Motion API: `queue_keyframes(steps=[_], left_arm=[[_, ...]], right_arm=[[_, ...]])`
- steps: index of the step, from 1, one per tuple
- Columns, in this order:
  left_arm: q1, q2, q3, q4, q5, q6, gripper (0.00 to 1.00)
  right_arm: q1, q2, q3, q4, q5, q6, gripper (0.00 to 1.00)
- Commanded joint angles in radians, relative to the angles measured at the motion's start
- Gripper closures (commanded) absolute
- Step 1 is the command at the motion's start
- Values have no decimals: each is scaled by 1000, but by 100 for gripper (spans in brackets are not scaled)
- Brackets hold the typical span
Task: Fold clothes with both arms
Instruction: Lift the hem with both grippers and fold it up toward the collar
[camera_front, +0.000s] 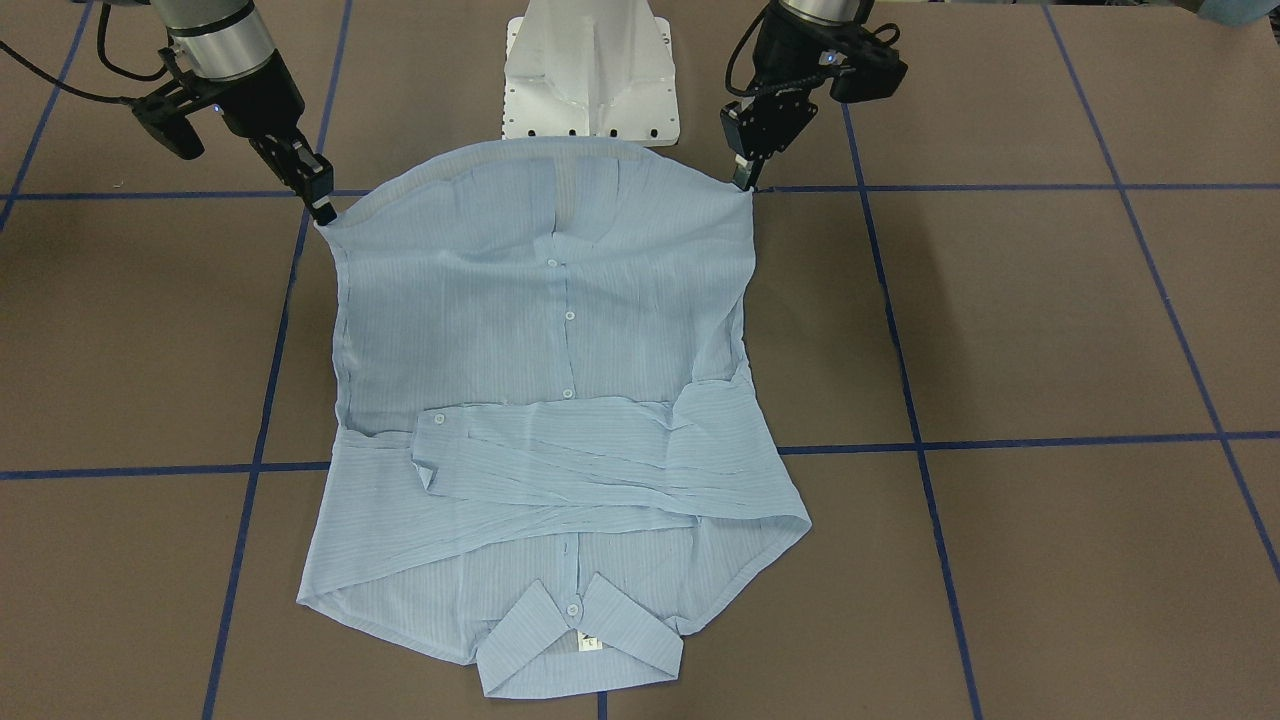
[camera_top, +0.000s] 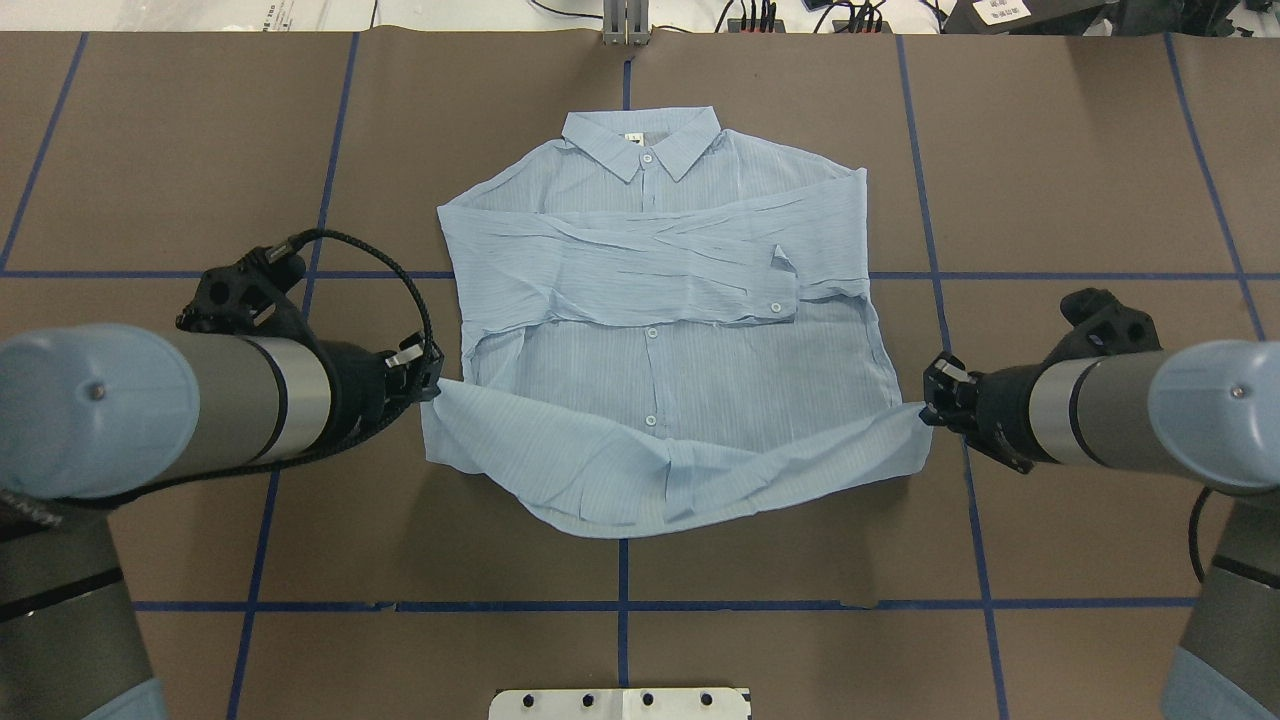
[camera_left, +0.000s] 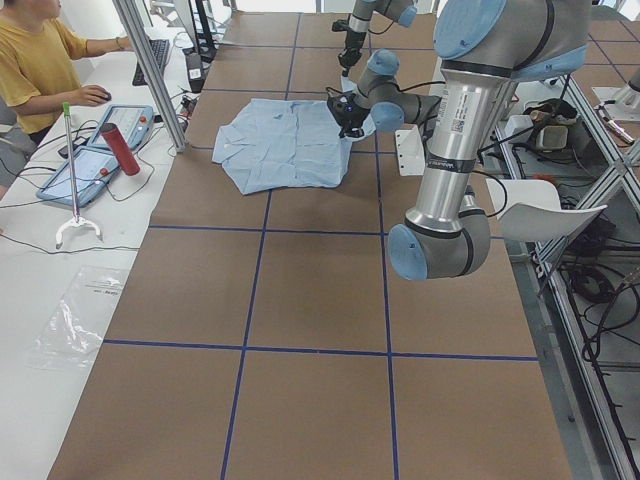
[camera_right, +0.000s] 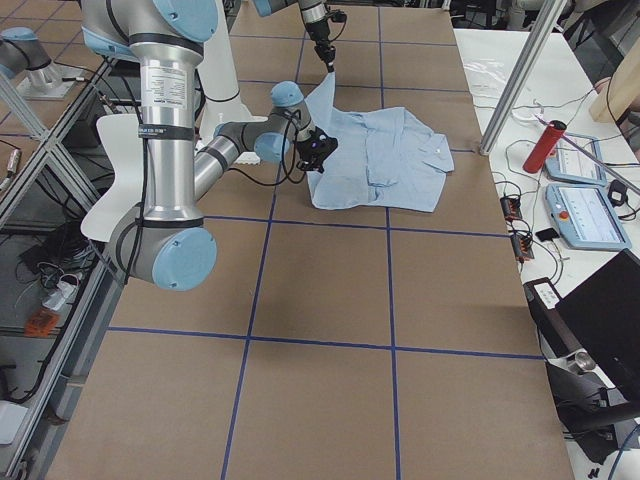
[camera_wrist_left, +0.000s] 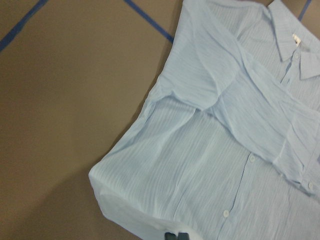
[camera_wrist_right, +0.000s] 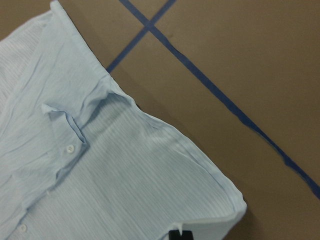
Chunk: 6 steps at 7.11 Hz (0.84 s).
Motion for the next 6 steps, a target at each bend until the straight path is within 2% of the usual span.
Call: queue_keyframes(steps=[1,2,4,6], left_arm=[[-109,-85,167,-41,-9,52,100],[-149,-93,253,-112,-27,95,100],[-232,-176,495,-287,-75,147,100],[-292,-260,703,-418,-93,193,100]], right_arm=[[108,128,-155,-3,26,-83,100],[151,191,-236,-3,34,-130,100],[223,338,-416,-6,31,-153,100],[281,427,-552,-3,29,-190,100]])
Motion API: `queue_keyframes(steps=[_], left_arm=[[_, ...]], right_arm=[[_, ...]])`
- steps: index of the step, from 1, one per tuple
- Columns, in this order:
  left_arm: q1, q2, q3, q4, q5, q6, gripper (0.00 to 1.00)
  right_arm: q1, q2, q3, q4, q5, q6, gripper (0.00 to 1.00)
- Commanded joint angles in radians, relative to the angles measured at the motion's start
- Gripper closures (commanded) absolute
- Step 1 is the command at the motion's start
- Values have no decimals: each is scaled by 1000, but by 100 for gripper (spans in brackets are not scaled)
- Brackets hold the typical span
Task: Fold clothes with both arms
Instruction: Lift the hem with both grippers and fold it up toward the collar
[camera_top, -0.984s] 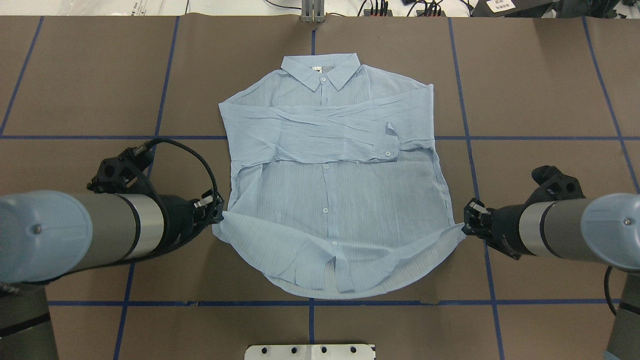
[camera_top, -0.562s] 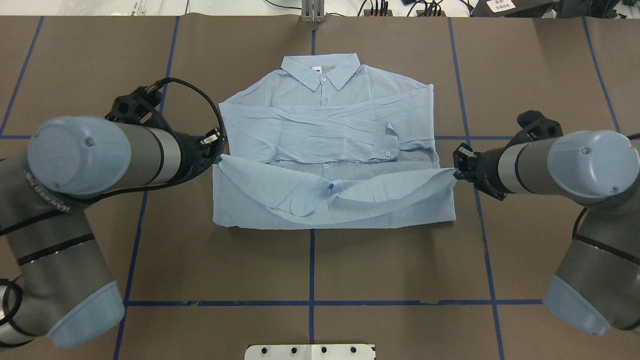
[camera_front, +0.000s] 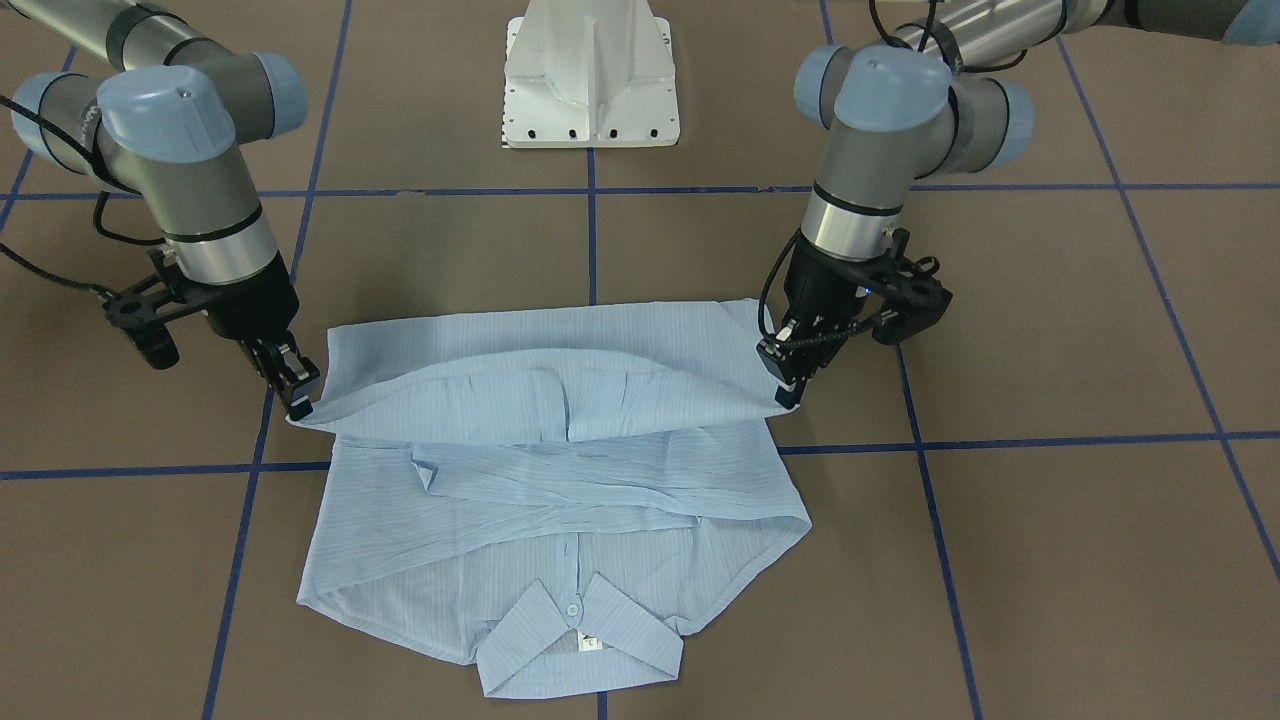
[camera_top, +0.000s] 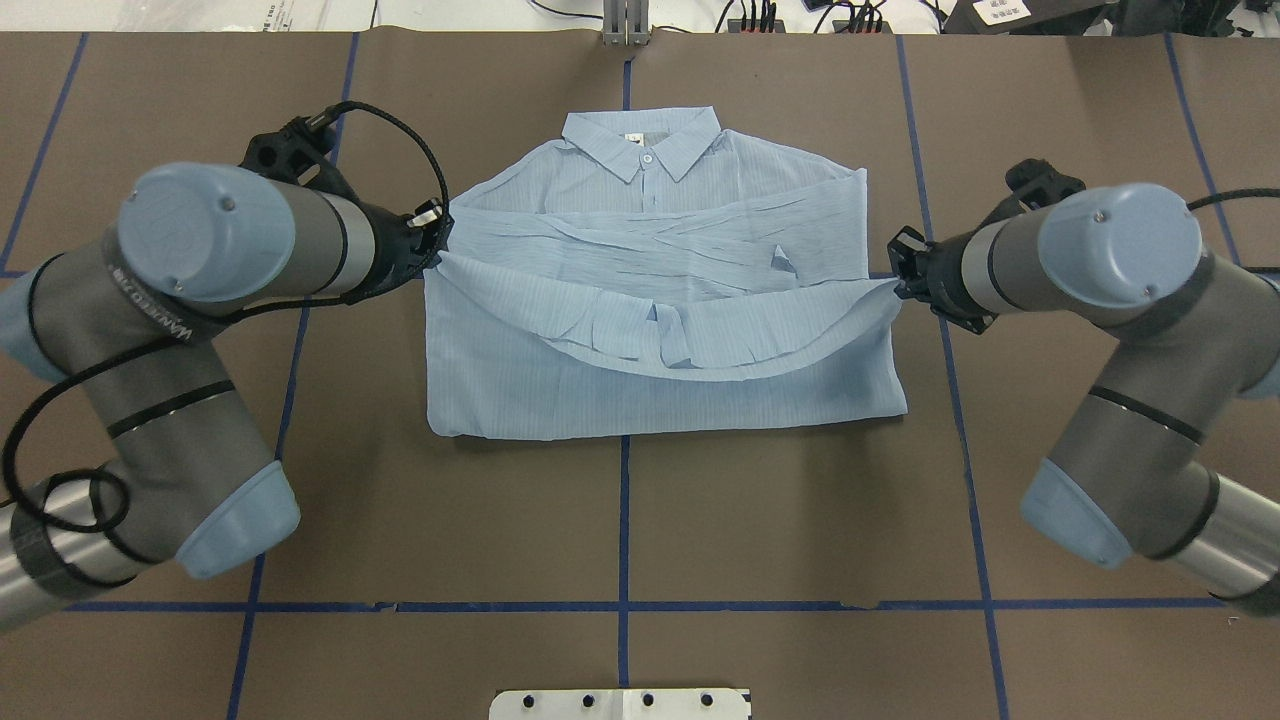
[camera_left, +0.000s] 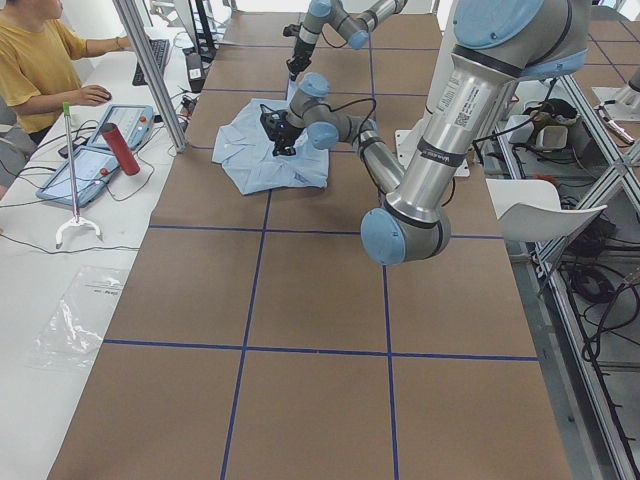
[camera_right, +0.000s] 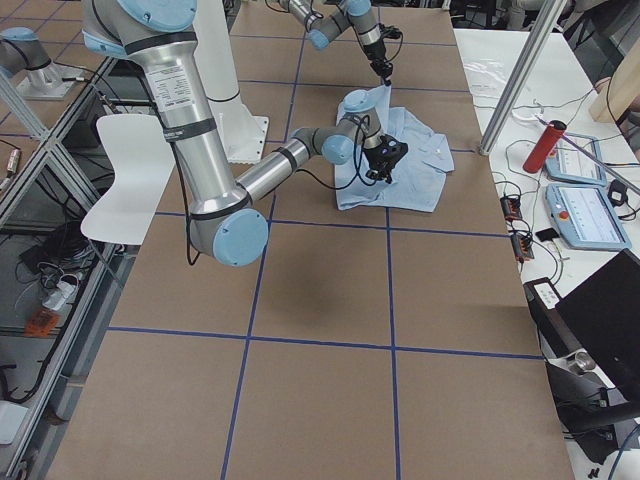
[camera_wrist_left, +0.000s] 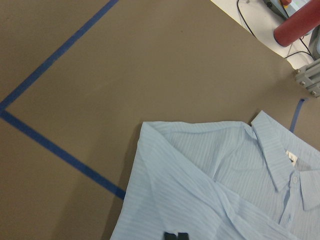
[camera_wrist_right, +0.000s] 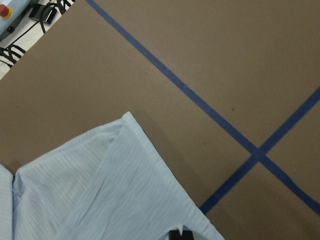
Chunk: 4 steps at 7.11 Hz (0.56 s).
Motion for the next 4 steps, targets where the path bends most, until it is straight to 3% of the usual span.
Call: queue_keyframes(steps=[1,3,4], left_arm=[[-51,-62,236,-188,-11,57,100],[-68,-120,450,-358,-10,85,100],[-66,-131,487,-392,-8,88,100]], right_arm=[[58,103,-151,7,-3,-76,100],[78,212,-321,11,-6,-82,100],[86,226,-376,16,-12,-102,100]])
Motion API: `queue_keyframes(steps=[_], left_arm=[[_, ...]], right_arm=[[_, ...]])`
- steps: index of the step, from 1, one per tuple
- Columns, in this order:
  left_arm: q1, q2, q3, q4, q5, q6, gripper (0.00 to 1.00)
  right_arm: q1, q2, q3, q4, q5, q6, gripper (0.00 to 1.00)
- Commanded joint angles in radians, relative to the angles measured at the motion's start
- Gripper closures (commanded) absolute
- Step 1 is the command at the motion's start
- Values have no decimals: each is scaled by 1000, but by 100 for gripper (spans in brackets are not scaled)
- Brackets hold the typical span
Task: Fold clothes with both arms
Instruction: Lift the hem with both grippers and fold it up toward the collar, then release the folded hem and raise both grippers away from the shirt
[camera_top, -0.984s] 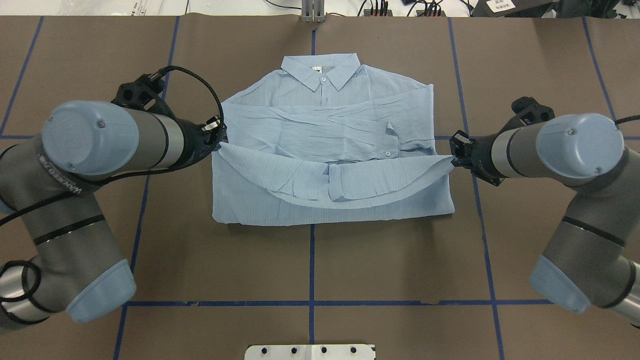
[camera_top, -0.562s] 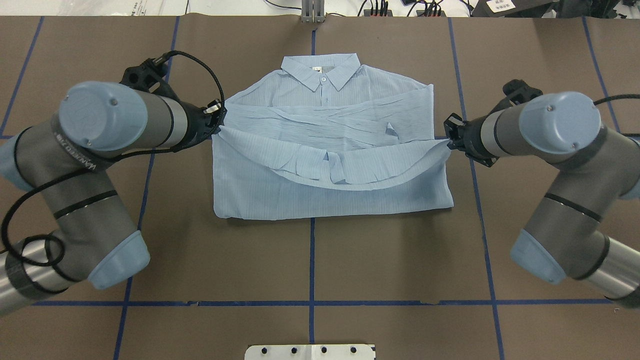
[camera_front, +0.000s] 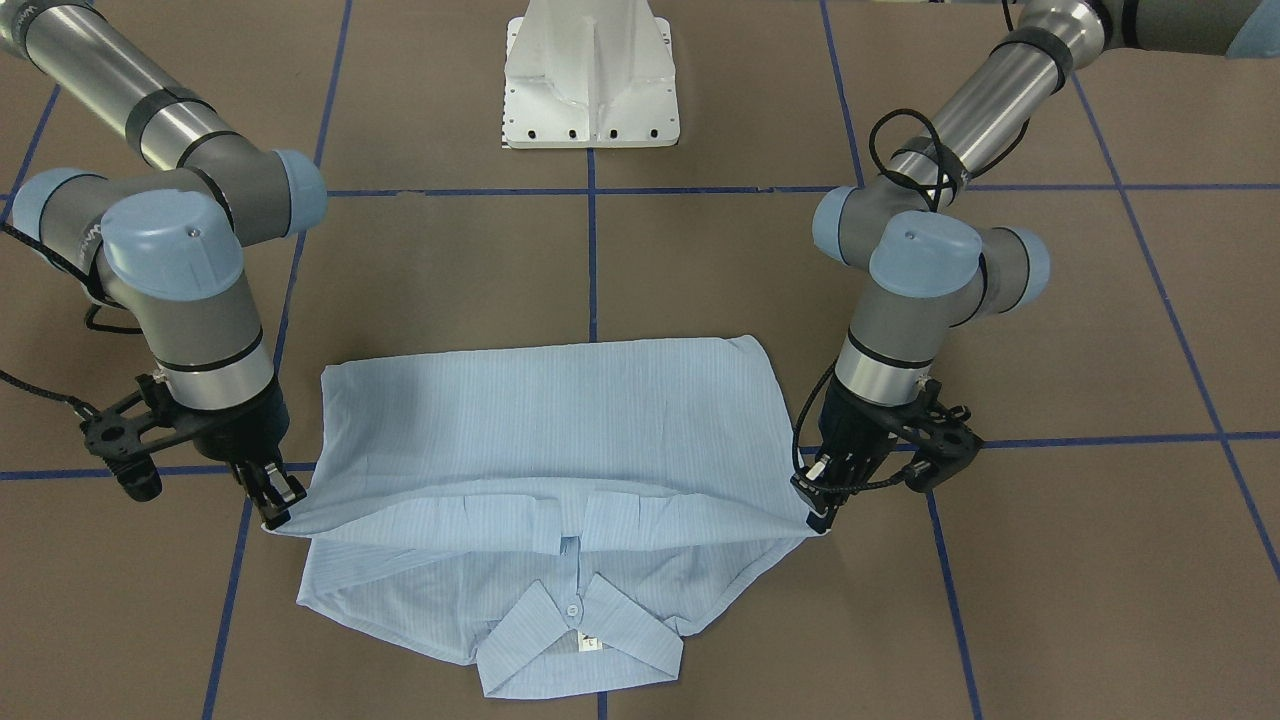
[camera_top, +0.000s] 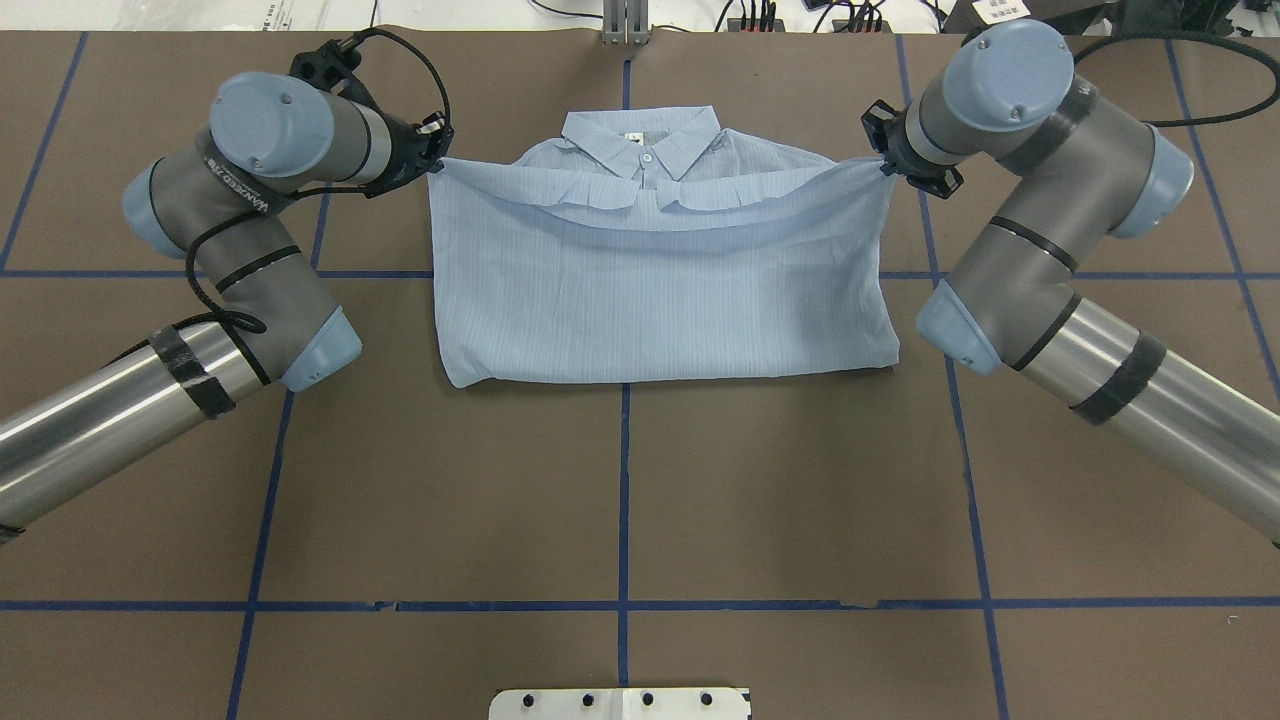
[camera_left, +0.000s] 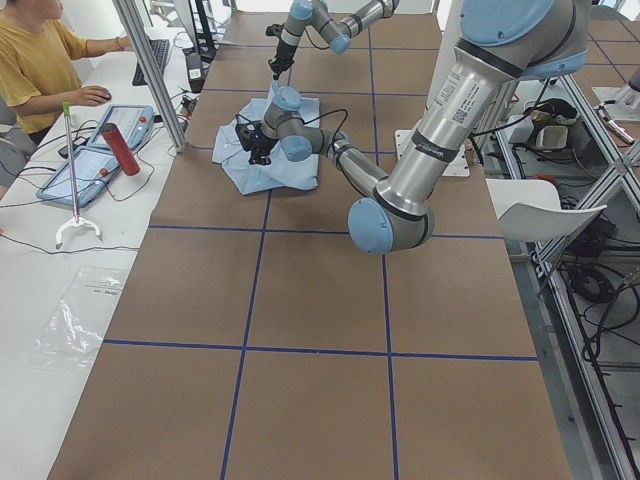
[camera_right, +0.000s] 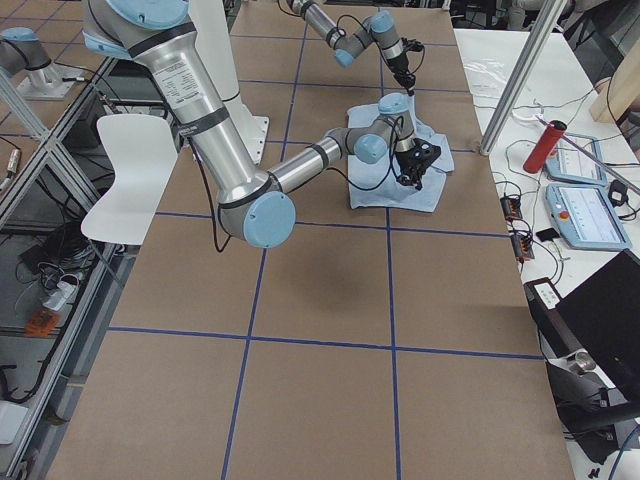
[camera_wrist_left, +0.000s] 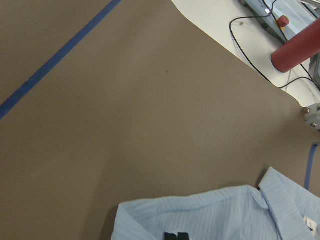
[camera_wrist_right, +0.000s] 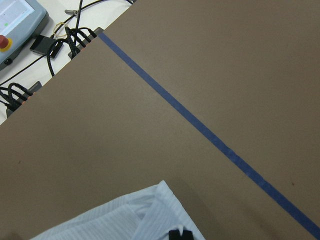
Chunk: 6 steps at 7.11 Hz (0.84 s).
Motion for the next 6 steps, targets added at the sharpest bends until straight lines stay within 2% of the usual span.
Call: queue_keyframes(steps=[1,2,5,6], left_arm=[[-1,-25,93,-69,5,12,100],[1,-31,109,-71,6,20,100],[2,-31,109,-71,6,46,100],[2,-27,107,-75,6,47,100]], right_arm=[[10,80,-138,6,-10,-22,100],[5,117,-197,8,-10,-22,100],[0,122,-213,10,-9,-22,100],[0,120,-213,10,-9,-23,85]])
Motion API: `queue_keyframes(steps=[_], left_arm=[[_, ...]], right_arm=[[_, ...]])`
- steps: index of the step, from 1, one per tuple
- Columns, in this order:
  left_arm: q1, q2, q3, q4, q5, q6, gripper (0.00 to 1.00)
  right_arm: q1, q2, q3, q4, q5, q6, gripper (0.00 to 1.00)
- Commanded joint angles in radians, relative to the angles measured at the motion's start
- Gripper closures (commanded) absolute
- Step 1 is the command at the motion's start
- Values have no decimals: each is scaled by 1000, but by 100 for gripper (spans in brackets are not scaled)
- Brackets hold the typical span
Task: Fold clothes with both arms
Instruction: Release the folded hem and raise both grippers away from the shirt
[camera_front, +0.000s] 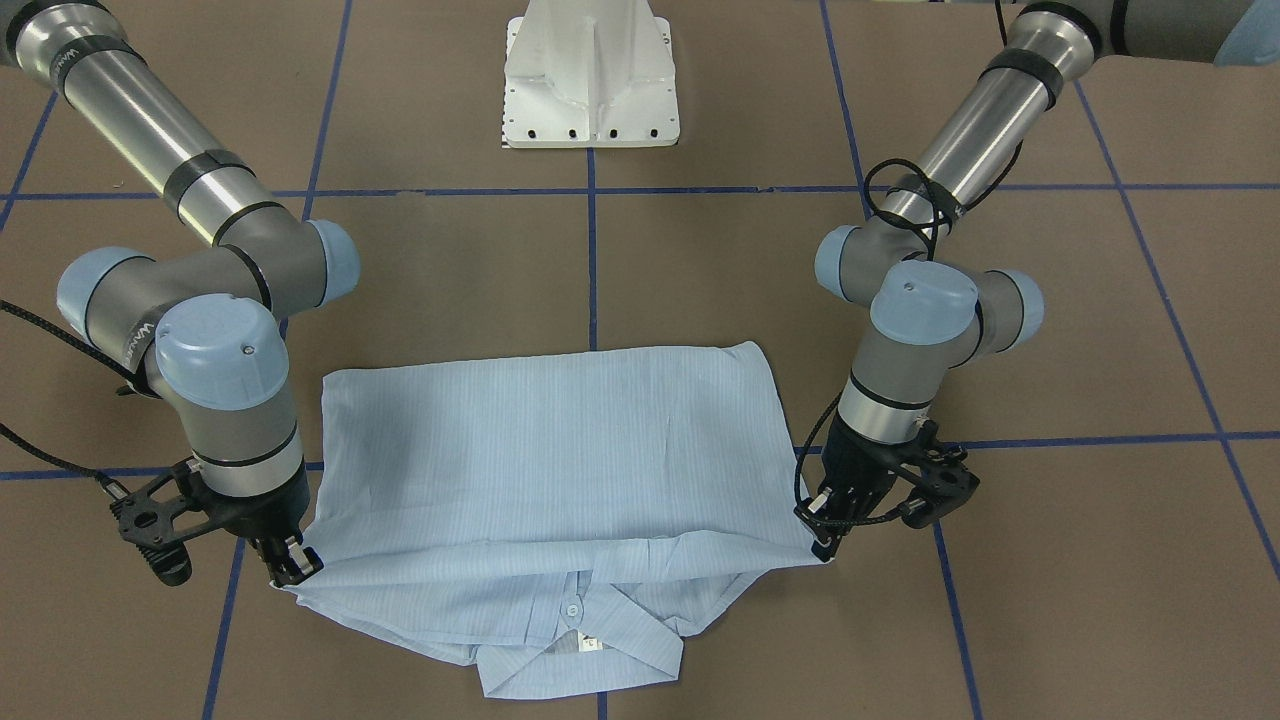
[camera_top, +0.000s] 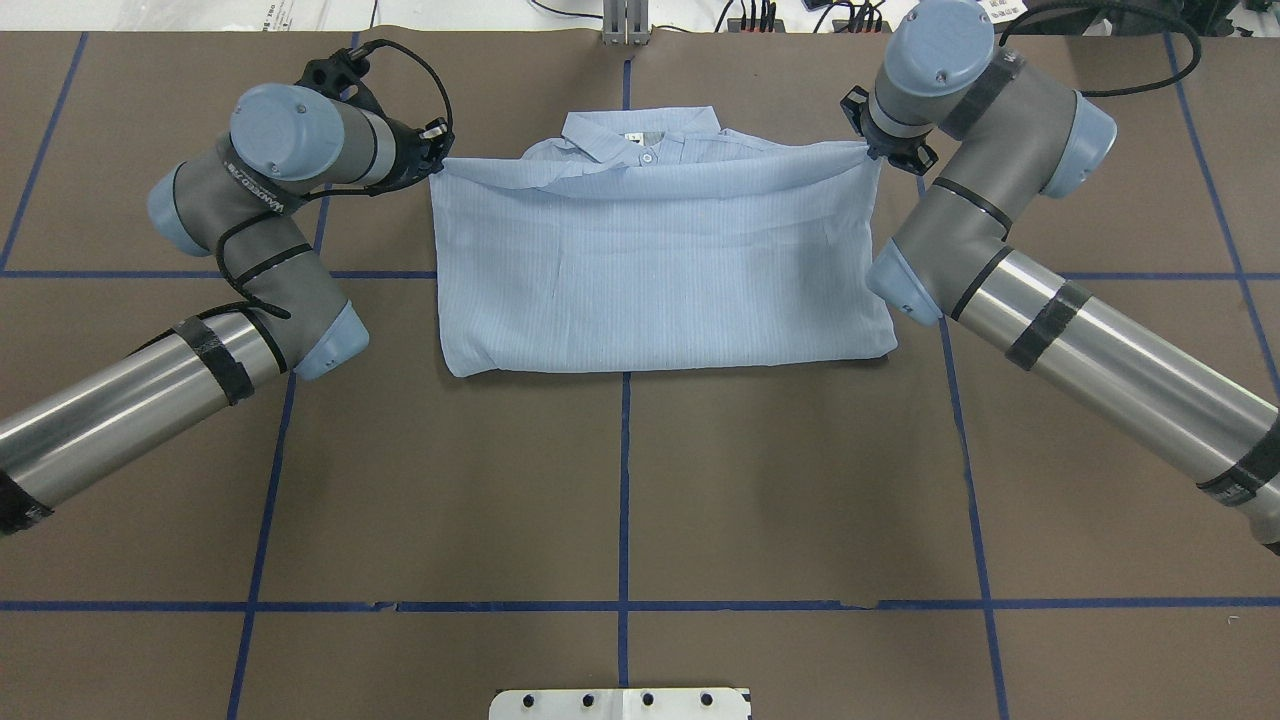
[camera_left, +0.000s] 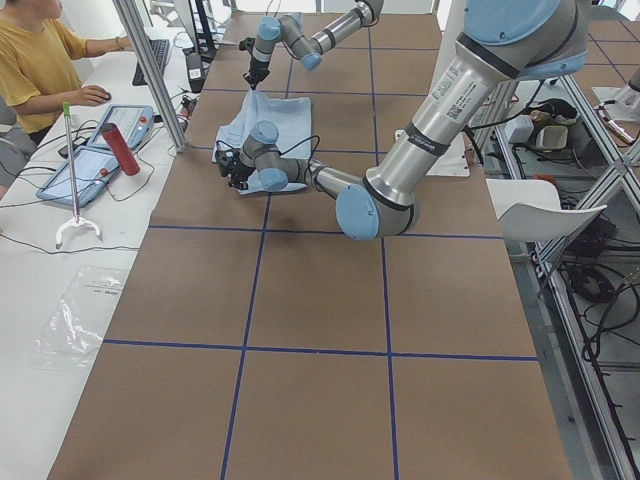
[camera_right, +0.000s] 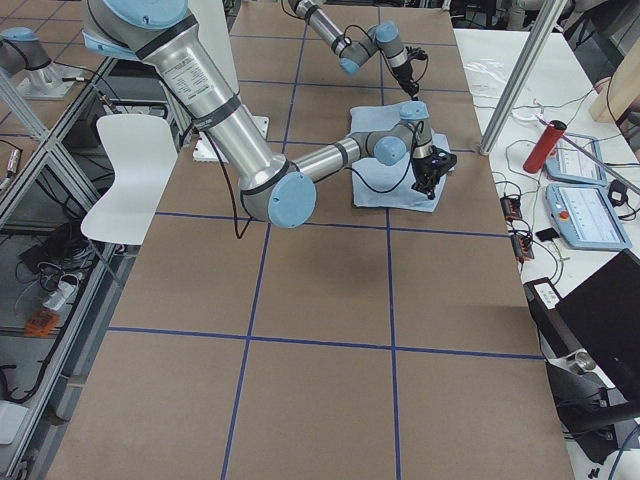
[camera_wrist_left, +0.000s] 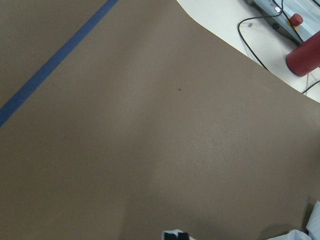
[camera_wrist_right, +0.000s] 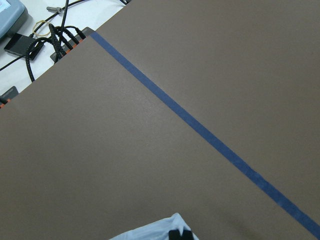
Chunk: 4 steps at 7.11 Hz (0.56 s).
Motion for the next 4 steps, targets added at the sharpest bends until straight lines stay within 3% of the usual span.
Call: queue_keyframes(steps=[1,2,3,4], left_arm=[[-1,18,-1,-48,0,7,72],[-3,38,-5,-81,-3,48,56],[-4,56,-19,-115,-6,53,50],[-6,66,-48,-122,-8,48,49]], right_arm=[[-3,1,-2,-1,0,-13,19],[-3,1,9,0,2,-15,0],[-3,-15,42,2,8,-10,0],[-27,-72,161,-1,17,-6,0]])
